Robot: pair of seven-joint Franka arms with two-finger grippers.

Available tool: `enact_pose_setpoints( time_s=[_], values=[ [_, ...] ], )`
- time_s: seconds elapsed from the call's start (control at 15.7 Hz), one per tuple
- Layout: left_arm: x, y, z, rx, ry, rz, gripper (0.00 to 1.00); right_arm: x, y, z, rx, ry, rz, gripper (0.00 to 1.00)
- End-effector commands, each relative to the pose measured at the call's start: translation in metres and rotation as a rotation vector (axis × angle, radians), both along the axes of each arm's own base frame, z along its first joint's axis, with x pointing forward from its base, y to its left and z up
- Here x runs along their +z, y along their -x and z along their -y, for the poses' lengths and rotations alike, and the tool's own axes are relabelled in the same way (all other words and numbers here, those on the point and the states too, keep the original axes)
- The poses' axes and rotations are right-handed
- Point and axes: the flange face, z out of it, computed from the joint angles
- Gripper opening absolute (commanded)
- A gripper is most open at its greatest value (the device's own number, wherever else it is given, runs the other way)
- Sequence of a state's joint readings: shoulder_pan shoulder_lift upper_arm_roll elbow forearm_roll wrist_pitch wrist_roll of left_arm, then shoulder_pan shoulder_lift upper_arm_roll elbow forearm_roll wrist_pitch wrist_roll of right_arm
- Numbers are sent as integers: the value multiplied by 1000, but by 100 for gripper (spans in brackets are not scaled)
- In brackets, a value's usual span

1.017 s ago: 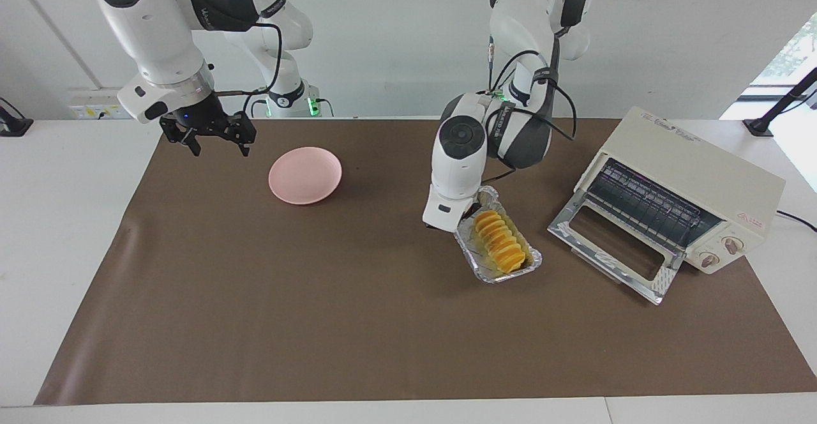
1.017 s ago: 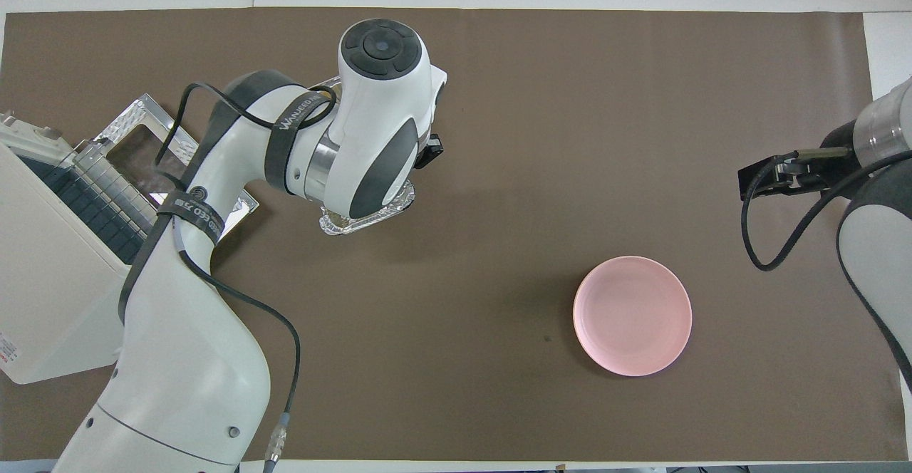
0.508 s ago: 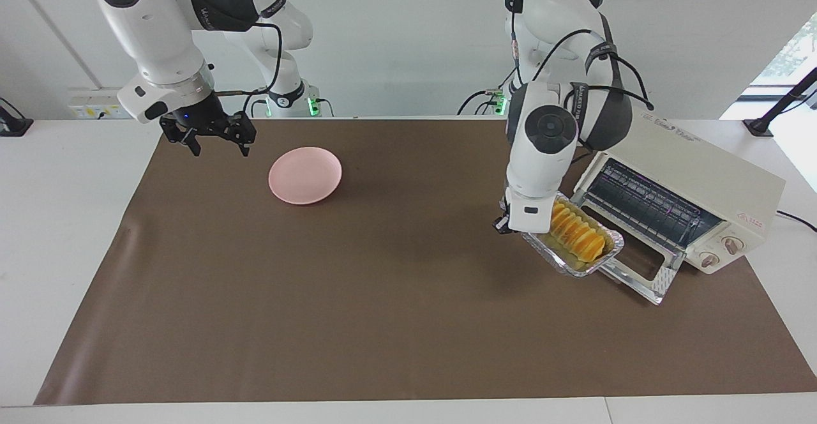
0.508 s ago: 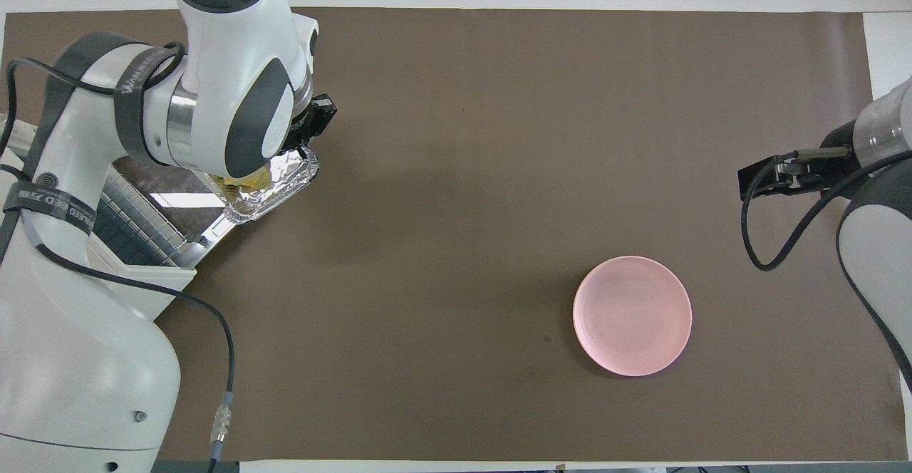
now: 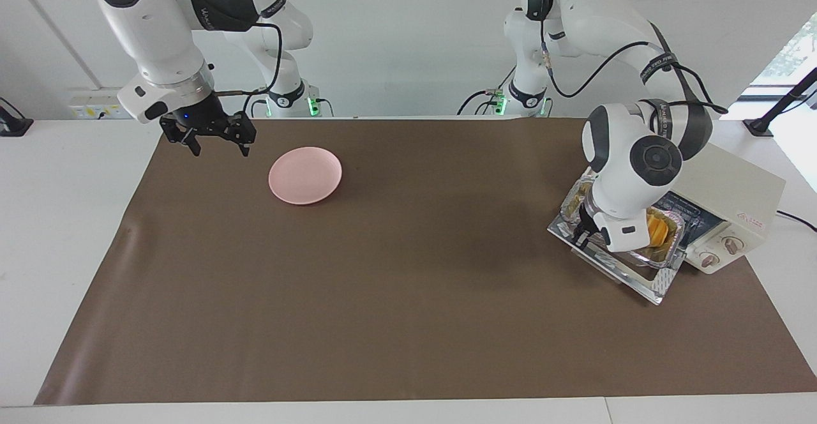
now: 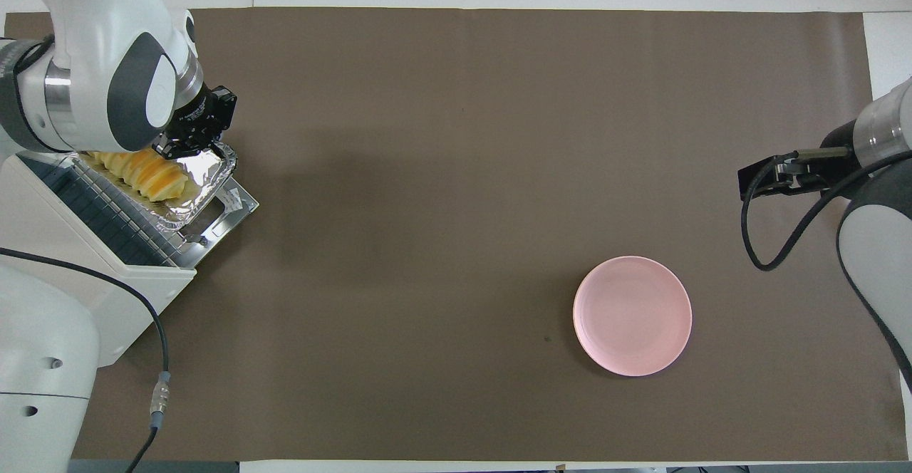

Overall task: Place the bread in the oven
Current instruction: 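Slide the foil tray into the oven with the left gripper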

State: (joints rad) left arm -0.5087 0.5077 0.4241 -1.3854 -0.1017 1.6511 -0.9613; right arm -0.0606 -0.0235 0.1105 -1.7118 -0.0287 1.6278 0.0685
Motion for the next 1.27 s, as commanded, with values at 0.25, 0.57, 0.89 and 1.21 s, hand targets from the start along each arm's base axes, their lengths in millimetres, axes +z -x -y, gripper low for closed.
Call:
enact_pose_setpoints(
  time_s=[0.25,0.57,0.89,1.21],
  values=[
    [-20,8,-48,80,30,35,0,0,6,2,14,19,-5,100],
    [-32,21,-60,-8,52,-38,0,1,6,2,14,19,-5,100],
    [-32,28,-79,-52,74,-101,0,1,6,2,14,19,-4,100],
    [-32,29,-105,-80,88,-121,0,0,6,2,14,19,-7,100]
  ],
)
